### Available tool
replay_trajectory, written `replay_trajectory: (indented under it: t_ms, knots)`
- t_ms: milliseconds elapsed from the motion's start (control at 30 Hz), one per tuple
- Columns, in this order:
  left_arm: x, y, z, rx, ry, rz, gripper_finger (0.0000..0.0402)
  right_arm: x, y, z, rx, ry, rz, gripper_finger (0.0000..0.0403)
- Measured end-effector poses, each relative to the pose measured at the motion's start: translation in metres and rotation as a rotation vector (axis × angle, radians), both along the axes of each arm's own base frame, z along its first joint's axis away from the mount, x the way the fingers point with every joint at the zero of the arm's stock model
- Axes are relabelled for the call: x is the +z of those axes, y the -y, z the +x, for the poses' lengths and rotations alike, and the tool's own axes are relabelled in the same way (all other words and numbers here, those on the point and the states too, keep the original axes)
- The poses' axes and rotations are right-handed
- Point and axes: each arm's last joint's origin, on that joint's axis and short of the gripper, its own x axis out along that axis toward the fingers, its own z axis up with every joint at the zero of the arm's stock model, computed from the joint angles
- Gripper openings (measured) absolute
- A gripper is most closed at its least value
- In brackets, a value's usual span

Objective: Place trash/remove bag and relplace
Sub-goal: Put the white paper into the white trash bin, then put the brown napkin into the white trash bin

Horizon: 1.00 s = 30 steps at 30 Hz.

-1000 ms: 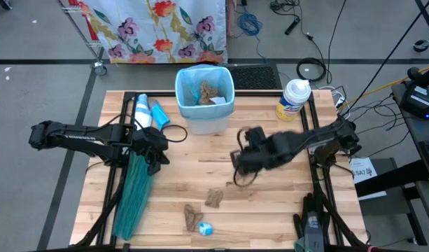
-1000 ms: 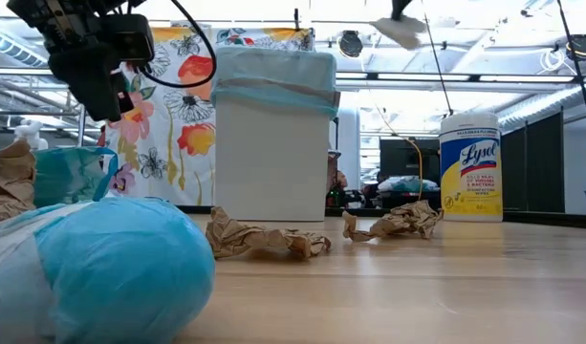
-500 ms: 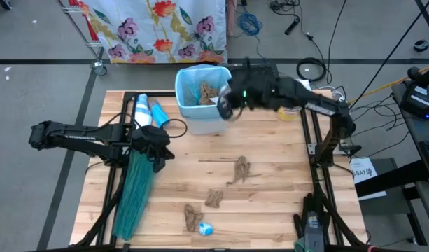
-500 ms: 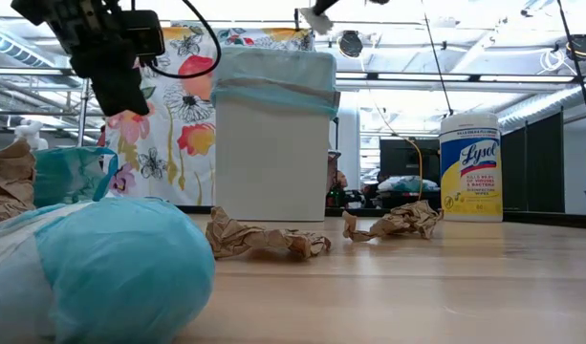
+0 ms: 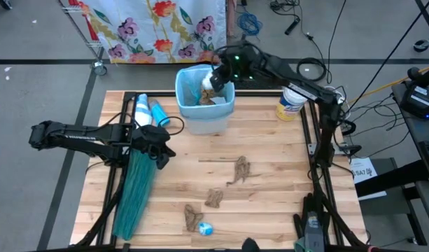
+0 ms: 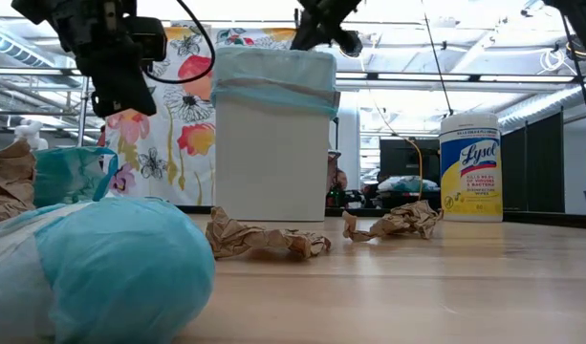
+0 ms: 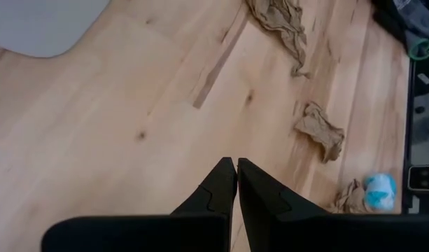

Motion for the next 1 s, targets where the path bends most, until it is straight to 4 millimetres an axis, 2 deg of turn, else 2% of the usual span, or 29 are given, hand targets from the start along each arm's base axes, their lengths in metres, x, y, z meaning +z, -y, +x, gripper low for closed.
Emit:
replay_trajectory:
  t_ms: [200,333,433,667,833,1000]
  knots:
    - [0.0,0.0,0.0,0.013,0.004,-0.009,0.0022,-0.01,0.01,0.002,-0.016,-0.041,0.017,0.0115]
    - [0.0,0.0,0.0,0.013,0.004,-0.008,0.0022,-0.002,0.004,-0.01,-0.016,-0.06,0.027,0.0134]
    - [0.0,0.0,0.0,0.012,0.004,-0.009,0.0022,0.007,-0.009,-0.022,-0.008,-0.081,0.044,0.0139]
    - [0.0,0.001,0.0,-0.016,0.004,-0.038,0.0022,0.007,-0.06,-0.031,0.015,-0.201,0.172,0.0139]
    - [0.0,0.002,0.0,-0.023,0.005,-0.043,0.0022,-0.002,-0.112,-0.024,-0.062,-0.312,0.147,0.0139]
    - [0.001,0.003,0.0,-0.072,0.006,-0.082,0.0022,-0.018,-0.165,-0.014,-0.128,-0.31,0.14,0.0139]
